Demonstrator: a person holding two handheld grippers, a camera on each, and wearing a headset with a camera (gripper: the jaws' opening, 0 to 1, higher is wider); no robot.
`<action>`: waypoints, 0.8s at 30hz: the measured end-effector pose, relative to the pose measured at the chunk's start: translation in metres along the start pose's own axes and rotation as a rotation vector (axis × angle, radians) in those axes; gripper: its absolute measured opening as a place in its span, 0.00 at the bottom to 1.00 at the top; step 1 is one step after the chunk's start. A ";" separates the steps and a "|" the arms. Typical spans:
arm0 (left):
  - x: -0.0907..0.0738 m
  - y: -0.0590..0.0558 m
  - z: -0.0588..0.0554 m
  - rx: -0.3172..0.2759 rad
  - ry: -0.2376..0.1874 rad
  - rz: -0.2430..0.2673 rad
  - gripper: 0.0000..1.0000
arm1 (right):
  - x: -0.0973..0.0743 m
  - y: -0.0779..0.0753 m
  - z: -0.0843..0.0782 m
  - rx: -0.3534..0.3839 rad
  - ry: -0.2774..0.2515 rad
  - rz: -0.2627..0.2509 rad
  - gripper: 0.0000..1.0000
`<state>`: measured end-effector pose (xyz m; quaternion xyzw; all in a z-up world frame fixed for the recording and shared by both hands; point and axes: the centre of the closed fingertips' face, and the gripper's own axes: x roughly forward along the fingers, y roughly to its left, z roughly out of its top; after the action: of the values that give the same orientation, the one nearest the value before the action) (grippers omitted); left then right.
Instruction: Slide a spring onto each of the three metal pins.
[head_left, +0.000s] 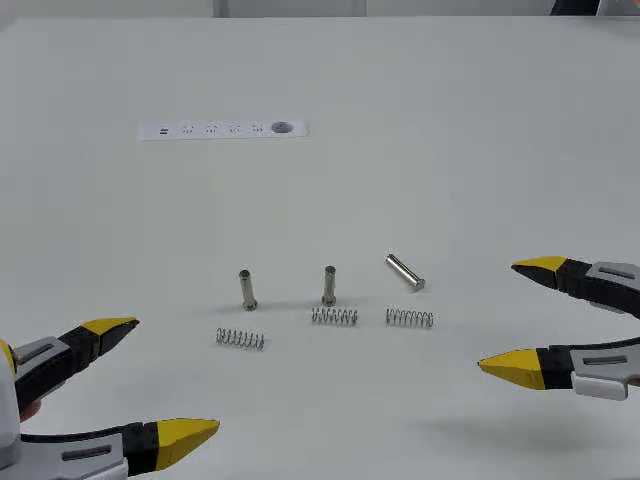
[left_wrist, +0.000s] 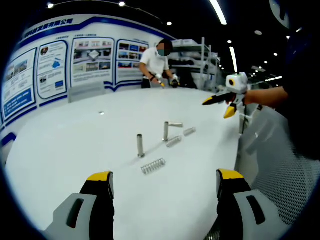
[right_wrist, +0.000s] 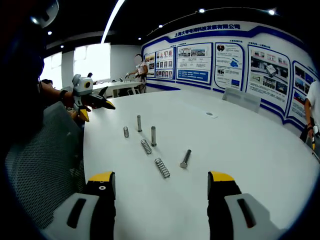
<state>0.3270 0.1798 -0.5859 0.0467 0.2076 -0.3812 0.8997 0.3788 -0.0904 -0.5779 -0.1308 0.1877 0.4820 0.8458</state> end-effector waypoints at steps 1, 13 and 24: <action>0.000 0.000 0.001 0.001 -0.003 0.001 0.86 | 0.001 0.000 0.000 0.000 -0.002 0.003 0.76; 0.000 0.000 0.002 0.009 0.003 0.018 0.86 | 0.006 -0.005 0.006 0.000 -0.019 0.012 0.76; -0.003 -0.001 0.000 0.006 0.009 0.025 0.86 | 0.013 -0.011 0.008 0.016 -0.011 0.009 0.74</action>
<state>0.3240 0.1808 -0.5848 0.0538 0.2099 -0.3705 0.9032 0.3957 -0.0822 -0.5760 -0.1205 0.1878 0.4849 0.8456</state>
